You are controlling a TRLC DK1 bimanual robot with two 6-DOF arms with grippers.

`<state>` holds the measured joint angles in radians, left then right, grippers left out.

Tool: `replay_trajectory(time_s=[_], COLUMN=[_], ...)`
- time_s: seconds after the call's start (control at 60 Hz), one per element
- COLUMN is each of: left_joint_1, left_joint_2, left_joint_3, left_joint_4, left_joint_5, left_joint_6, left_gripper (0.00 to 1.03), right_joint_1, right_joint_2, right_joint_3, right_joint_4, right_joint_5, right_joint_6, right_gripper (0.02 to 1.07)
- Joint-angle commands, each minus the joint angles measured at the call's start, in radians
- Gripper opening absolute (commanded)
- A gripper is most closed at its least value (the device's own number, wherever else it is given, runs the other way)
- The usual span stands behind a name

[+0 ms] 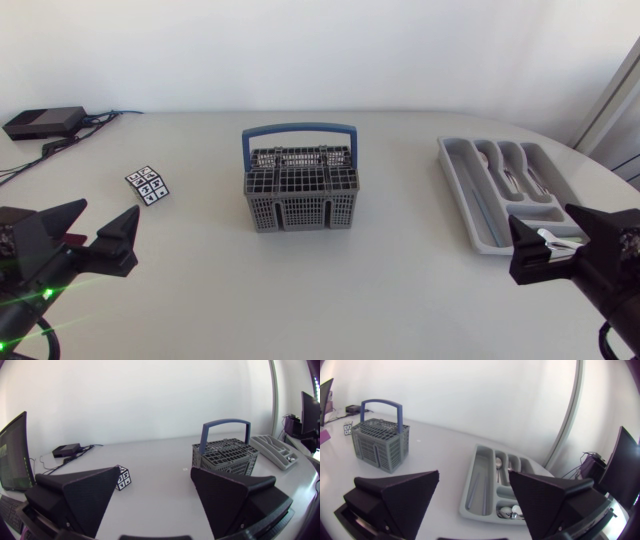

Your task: Transfer all utensils from the basket to the drawer tray.

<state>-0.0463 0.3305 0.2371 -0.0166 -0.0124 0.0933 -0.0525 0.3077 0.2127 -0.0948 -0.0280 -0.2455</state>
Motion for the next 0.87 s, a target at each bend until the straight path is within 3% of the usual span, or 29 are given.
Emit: replay_trajectory(time_s=[0.0, 0.517, 0.85], left_joint_1=[0.012, 0.044, 0.046], left_joint_2=[-0.049, -0.311, -0.331], left_joint_3=[-0.051, -0.224, -0.237], left_joint_4=[0.015, 0.016, 0.017], left_joint_5=[0.003, 0.012, 0.012], left_joint_6=[-0.032, -0.089, -0.093], left_gripper=[0.98, 0.98, 0.98], right_joint_1=[0.013, 0.052, 0.052], right_joint_2=[-0.047, -0.308, -0.308], right_joint_3=[-0.049, -0.213, -0.213], right_joint_4=[0.024, 0.095, 0.095], right_joint_5=[0.010, 0.028, 0.028], right_joint_6=[0.065, 0.245, 0.245], right_gripper=[1.03, 1.03, 1.03])
